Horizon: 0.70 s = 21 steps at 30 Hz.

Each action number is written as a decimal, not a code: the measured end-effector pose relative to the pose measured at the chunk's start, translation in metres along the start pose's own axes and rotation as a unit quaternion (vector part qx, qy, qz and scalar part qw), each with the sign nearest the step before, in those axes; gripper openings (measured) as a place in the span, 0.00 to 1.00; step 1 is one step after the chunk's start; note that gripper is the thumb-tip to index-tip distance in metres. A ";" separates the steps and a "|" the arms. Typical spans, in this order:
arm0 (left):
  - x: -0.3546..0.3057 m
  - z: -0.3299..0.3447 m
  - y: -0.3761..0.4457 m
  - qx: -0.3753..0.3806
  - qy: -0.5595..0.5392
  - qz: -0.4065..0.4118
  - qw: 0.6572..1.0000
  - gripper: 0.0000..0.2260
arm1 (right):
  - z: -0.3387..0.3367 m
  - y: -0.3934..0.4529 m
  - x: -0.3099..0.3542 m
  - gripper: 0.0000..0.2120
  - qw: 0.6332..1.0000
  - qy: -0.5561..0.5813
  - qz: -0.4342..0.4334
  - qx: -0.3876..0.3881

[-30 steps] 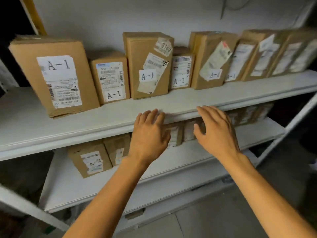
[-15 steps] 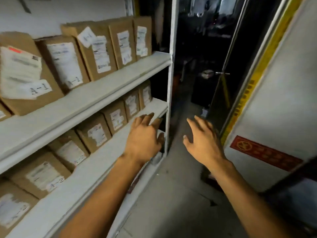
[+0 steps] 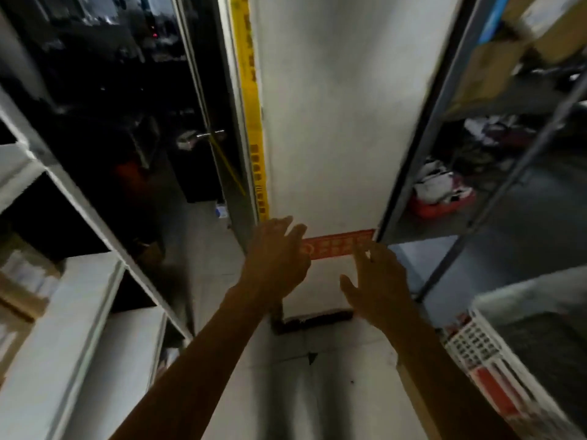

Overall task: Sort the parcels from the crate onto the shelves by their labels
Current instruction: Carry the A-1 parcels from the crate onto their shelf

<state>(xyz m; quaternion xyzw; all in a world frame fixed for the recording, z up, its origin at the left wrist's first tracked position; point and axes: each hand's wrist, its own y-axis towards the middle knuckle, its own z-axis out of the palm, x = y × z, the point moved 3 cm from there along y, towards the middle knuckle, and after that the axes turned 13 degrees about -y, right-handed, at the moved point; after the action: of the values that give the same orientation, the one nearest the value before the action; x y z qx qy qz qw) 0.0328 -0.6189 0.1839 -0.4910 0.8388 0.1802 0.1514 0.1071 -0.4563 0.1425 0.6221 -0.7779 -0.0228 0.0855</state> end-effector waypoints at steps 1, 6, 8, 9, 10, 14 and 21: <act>-0.007 0.009 0.017 0.014 0.003 0.032 0.999 0.25 | 0.000 0.002 -0.015 0.30 0.999 0.004 0.032 -0.004; -0.063 0.056 0.085 0.067 -0.039 0.177 0.981 0.22 | -0.012 0.002 -0.089 0.27 0.985 0.003 0.173 -0.023; -0.098 0.079 0.104 0.096 -0.052 0.232 0.967 0.19 | -0.019 -0.006 -0.119 0.27 0.973 -0.009 0.229 -0.021; -0.114 0.094 0.114 0.117 -0.059 0.254 0.958 0.18 | -0.023 -0.008 -0.135 0.28 0.967 -0.025 0.254 -0.015; -0.132 0.109 0.124 0.146 -0.058 0.275 0.949 0.18 | -0.024 -0.011 -0.152 0.29 0.960 -0.030 0.280 -0.003; -0.207 0.165 0.158 0.204 -0.025 0.341 0.917 0.26 | -0.027 -0.023 -0.226 0.32 0.930 -0.019 0.367 0.019; -0.351 0.239 0.184 0.224 -0.064 0.429 0.873 0.26 | -0.033 -0.055 -0.351 0.29 0.865 -0.017 0.501 0.005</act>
<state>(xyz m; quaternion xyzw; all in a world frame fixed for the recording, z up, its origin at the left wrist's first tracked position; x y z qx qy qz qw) 0.0554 -0.1576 0.1510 -0.0235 0.9733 0.0654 0.2186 0.2398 -0.1250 0.1304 0.1487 -0.9863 0.0159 0.0690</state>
